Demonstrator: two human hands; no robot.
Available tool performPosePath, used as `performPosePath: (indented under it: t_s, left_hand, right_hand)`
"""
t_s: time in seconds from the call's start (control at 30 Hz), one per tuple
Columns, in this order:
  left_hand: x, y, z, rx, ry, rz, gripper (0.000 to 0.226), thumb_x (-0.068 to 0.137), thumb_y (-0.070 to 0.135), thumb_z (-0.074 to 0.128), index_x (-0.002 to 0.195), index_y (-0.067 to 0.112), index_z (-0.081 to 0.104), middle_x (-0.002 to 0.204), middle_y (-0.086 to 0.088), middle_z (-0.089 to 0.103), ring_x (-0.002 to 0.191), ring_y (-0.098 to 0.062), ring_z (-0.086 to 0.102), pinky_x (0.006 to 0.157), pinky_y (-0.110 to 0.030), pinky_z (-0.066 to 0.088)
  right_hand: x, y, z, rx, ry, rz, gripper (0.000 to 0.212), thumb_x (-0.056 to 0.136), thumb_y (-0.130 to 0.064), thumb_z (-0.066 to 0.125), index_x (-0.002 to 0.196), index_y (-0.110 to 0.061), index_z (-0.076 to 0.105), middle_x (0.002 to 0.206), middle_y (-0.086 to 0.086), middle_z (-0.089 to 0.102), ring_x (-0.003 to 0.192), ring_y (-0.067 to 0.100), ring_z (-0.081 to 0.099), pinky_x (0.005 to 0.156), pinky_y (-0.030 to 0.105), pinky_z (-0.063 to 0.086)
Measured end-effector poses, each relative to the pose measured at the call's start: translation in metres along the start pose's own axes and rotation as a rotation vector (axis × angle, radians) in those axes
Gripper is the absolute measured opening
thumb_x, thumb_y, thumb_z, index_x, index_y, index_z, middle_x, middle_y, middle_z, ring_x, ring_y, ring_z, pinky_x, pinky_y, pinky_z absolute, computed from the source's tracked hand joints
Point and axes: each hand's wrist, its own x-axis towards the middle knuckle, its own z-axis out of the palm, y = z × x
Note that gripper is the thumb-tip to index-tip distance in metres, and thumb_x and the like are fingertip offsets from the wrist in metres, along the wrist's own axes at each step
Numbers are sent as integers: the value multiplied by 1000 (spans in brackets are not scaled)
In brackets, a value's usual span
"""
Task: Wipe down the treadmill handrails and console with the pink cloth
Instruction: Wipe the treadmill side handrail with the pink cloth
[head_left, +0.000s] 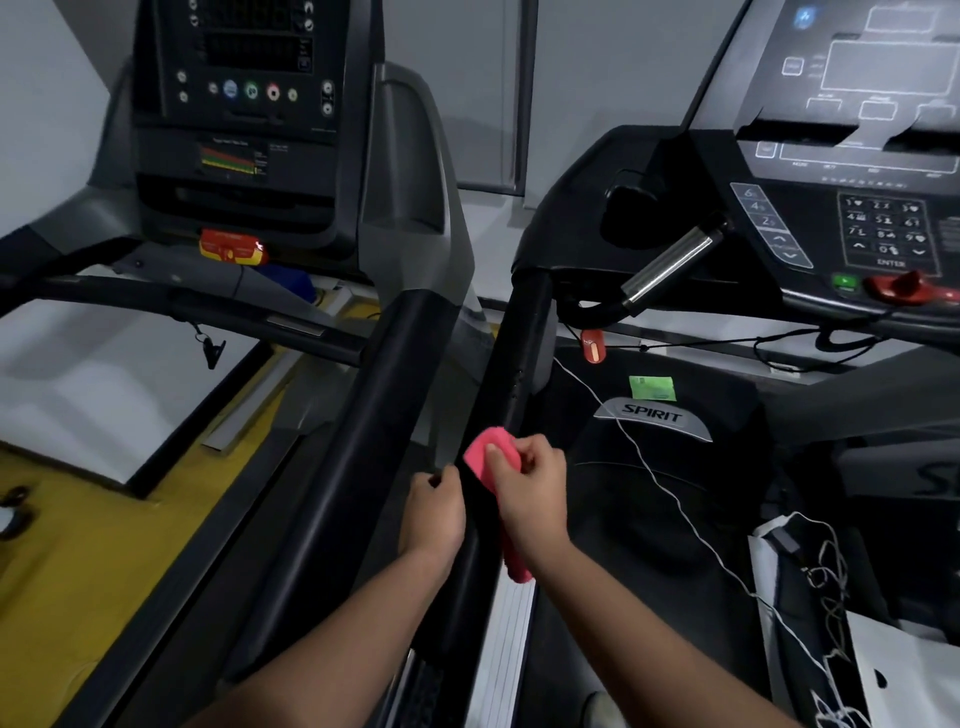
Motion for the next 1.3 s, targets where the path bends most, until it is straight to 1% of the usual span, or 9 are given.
performPosePath:
  t_s: [0.17,0.4,0.57,0.67,0.77,0.9,0.97,1.17,1.3]
  left_hand:
    - [0,-2,-1,18,-3,-5,41,91,44,39,108,12,58,101,-5,63,91,-23,60,82,-35,48]
    - [-3,-2,-3,51,44,-1,36,94,38,40,110,11,57,103,-6,61,94,-24,57,80,-32,42]
    - [-8,-3,-5,37,14,-4,36,93,39,39,111,14,57,100,-4,63,91,-23,60,82,-35,48]
    - [-9,-2,-6,32,12,3,34,94,39,38,110,15,56,94,0,61,85,-18,59,72,-31,45]
    - [-12,-1,-6,24,14,16,32,94,39,38,107,15,56,92,0,61,83,-18,60,72,-31,46]
    - [-13,3,-7,13,10,19,25,93,34,39,101,16,55,90,-1,60,78,-16,58,64,-29,41]
    - [-12,4,-6,26,39,64,19,93,30,42,96,16,55,94,-3,61,82,-18,58,68,-30,41]
    - [-25,4,-6,44,176,502,8,93,19,50,88,20,56,88,11,53,91,-13,52,79,-25,37]
    - [-35,11,-10,-62,157,714,10,95,19,48,94,25,56,96,17,55,95,1,52,82,-19,41]
  right_hand:
    - [18,-9,0,43,61,116,23,93,-30,55,77,-17,45,86,3,54,70,11,49,60,23,38]
    - [-8,5,-4,-87,-54,-114,8,94,-20,52,93,-13,49,101,-1,47,87,0,47,73,6,34]
    - [31,-1,4,242,3,376,19,98,-25,43,101,-10,53,95,6,58,89,21,55,80,30,42]
    - [29,7,7,505,-165,647,32,98,-29,43,90,-6,64,86,15,65,78,27,62,69,33,52]
    - [15,11,3,483,-317,712,36,99,-26,39,93,-2,65,88,18,66,79,28,63,70,36,55]
    - [6,7,-3,370,-308,650,33,99,-20,38,86,-3,64,78,12,64,69,21,62,53,23,51]
    - [6,6,-5,172,-214,529,35,101,-26,38,91,-3,63,81,8,63,76,20,62,58,23,47]
    - [3,-17,-13,-115,-127,59,18,85,-15,59,79,-17,43,84,5,53,70,14,49,55,19,38]
    - [1,-42,-11,-103,-160,25,16,85,-17,66,77,-12,54,71,0,58,66,11,56,61,13,42]
